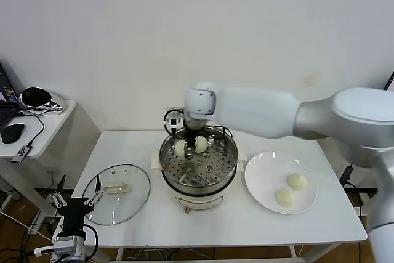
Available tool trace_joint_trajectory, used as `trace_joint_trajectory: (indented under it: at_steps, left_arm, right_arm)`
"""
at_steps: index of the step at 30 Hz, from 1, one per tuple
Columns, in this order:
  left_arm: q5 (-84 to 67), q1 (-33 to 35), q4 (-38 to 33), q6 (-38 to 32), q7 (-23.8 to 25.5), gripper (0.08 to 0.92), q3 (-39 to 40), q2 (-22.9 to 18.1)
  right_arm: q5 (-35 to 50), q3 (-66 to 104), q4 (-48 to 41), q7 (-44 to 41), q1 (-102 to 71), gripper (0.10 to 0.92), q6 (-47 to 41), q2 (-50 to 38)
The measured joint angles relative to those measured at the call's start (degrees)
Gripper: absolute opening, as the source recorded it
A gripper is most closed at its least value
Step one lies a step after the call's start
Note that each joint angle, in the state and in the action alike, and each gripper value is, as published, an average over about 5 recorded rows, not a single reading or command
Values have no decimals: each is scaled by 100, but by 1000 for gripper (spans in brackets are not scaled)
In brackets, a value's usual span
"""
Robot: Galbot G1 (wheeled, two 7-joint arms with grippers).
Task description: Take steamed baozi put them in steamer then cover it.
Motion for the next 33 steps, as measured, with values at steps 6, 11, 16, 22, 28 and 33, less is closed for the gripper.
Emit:
trace_joint_trajectory:
  at_steps: [6, 11, 16, 22, 28, 33]
  left_arm:
    - [-6, -19, 5, -4, 0, 823, 5, 7]
    - [-8, -14, 15, -5, 0, 823, 26, 1]
    - [4, -14, 5, -1, 1, 823, 59, -6]
    - [6, -14, -3, 4, 2, 823, 66, 27]
    - [42, -12, -47, 16, 5, 823, 114, 23]
    - [117, 14, -110, 32, 7, 823, 174, -19]
  right_arm:
    - [-29, -7, -332, 92, -230, 628, -69, 311]
    - [-105, -2, -469, 94, -318, 690, -106, 407]
    - [-157, -3, -407, -12, -250, 805, -127, 339]
    - [-164, -109, 143, -336, 229, 822, -122, -111]
    - [-321, -341, 1042, -810, 912, 823, 39, -1008]
    - [-623, -574, 1788, -1166, 1290, 823, 278, -2010]
